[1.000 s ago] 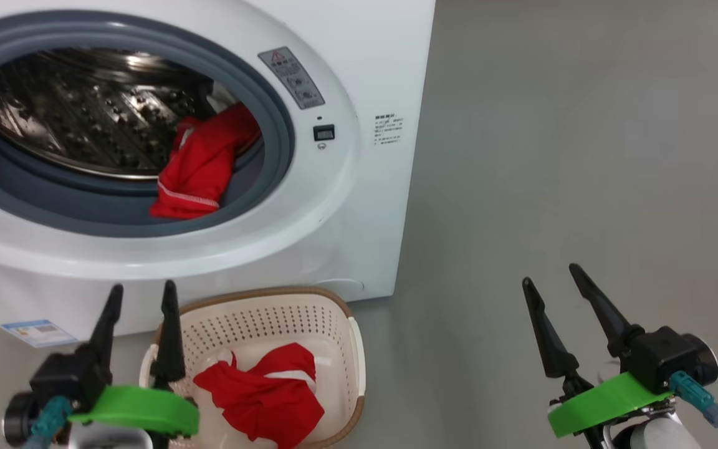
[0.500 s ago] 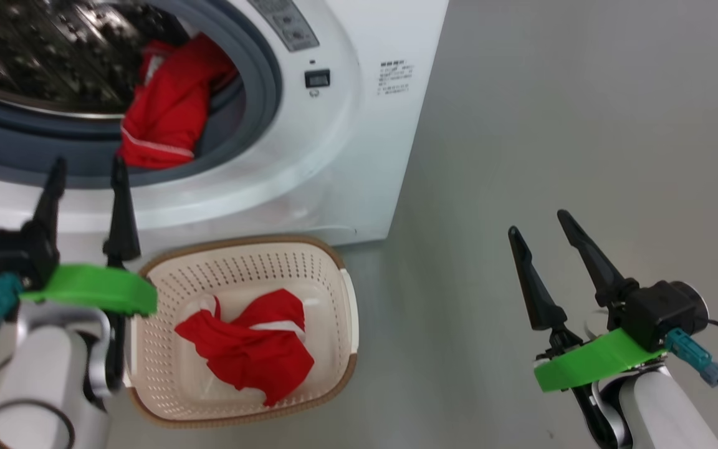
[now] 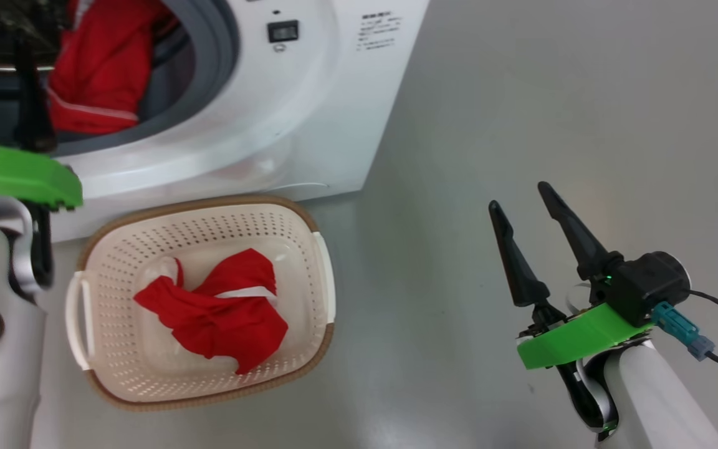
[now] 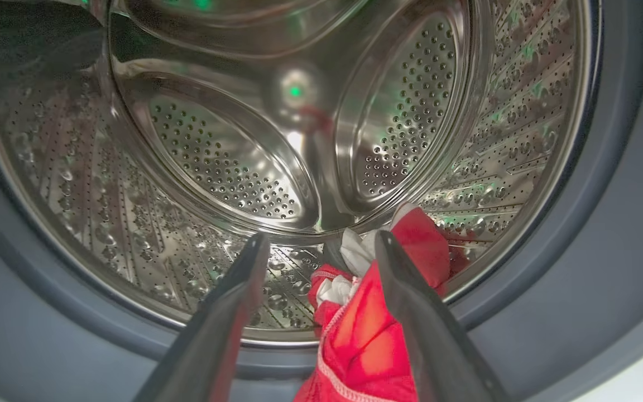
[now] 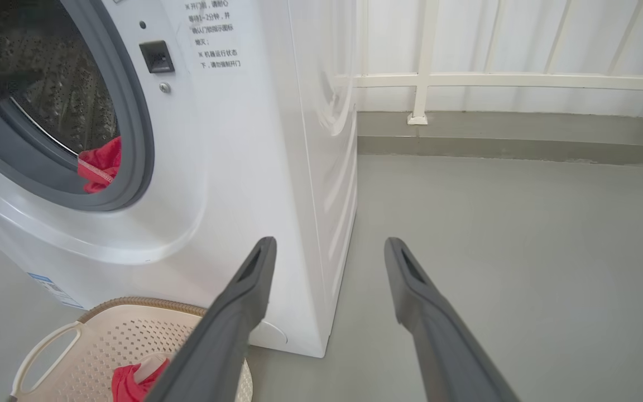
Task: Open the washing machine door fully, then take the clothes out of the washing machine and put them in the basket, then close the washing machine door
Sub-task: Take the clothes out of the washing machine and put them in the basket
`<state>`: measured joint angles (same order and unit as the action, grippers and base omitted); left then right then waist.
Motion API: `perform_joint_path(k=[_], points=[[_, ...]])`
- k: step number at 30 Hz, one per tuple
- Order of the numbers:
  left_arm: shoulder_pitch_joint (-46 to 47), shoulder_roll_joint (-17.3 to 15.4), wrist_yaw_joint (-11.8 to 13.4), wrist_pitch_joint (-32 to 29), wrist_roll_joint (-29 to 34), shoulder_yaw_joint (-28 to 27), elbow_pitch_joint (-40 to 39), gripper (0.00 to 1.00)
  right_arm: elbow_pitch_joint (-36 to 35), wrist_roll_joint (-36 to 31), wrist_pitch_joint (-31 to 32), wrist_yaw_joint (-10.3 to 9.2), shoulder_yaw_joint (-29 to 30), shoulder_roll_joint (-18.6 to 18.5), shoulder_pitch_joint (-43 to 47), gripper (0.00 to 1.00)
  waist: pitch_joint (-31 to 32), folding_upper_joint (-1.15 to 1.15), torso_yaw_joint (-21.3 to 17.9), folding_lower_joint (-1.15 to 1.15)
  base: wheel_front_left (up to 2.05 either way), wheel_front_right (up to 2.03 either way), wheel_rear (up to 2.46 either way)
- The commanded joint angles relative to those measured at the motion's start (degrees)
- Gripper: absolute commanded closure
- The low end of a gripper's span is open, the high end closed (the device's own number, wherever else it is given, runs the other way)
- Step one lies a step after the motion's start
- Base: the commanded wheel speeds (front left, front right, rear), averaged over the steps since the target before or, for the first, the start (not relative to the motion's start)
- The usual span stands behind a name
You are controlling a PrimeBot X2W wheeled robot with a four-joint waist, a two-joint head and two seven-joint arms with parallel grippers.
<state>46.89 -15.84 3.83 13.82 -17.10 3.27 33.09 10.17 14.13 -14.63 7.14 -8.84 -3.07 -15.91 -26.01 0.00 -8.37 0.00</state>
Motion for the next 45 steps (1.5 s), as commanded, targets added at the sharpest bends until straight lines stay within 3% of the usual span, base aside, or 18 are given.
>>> perform_joint_path(k=[1, 5, 11, 19, 36, 42, 43, 44, 45], points=[[2.5, -2.8, -0.7, 0.7, 0.9, -1.6, 0.1, 0.0, -0.8, 0.6, -0.4, 0.35, -1.8, 0.2, -0.8, 0.0, -1.5, 0.0, -1.7, 0.0, 0.0, 0.0, 0.0], [6.4, -3.6, -3.2, 0.3, 0.1, -1.0, 4.6, 0.0, -0.8, 1.5, -0.4, 0.35, -1.9, 0.2, -1.3, 0.0, -2.2, 0.0, -2.7, 0.0, 0.0, 0.0, 0.0], [12.2, -4.5, -7.2, -6.1, -3.2, -1.3, 12.4, 0.0, -1.0, 2.3, -0.4, 0.35, -2.6, 0.2, -1.4, 0.0, -2.5, 0.0, -3.8, 0.0, 0.0, 0.0, 0.0], [15.5, -4.7, -9.7, -14.2, -6.4, -0.6, 18.3, 0.0, -1.1, 2.7, -0.4, 0.35, -3.4, 0.2, -1.4, 0.0, -2.6, 0.0, -4.4, 0.0, 0.0, 0.0, 0.0], [17.0, -4.6, -11.2, -26.4, -10.8, 2.9, 23.9, 0.0, -1.2, 4.3, -0.4, 0.35, -5.5, 0.2, -2.1, 0.0, -3.5, 0.0, -6.1, 0.0, 0.0, 0.0, 0.0], [17.2, -6.4, -9.4, -27.6, -7.8, 5.6, 24.6, 0.0, -1.2, 5.2, -0.4, 0.35, -6.0, 0.2, -2.2, 0.0, -3.7, 0.0, -6.8, 0.0, 0.0, 0.0, 0.0], [17.2, -6.8, -9.0, -27.4, -6.9, 6.4, 24.6, 0.05, -1.1, 5.4, -0.4, 0.35, -6.1, 0.2, -2.3, 0.0, -3.8, 0.0, -6.9, 0.0, 0.0, 0.0, 0.0], [17.2, -7.1, -8.4, -26.9, -6.3, 6.8, 24.5, 0.35, -1.1, 5.6, -0.4, 0.35, -6.2, 0.2, -2.3, 0.0, -3.9, 0.0, -7.0, 0.0, 0.0, 0.0, 0.0], [17.3, -7.3, -7.6, -26.0, -5.9, 6.9, 24.3, 0.83, -1.1, 5.8, -0.4, 0.35, -6.4, 0.2, -2.3, 0.0, -3.9, 0.0, -7.0, 0.0, 0.0, 0.0, 0.0]])
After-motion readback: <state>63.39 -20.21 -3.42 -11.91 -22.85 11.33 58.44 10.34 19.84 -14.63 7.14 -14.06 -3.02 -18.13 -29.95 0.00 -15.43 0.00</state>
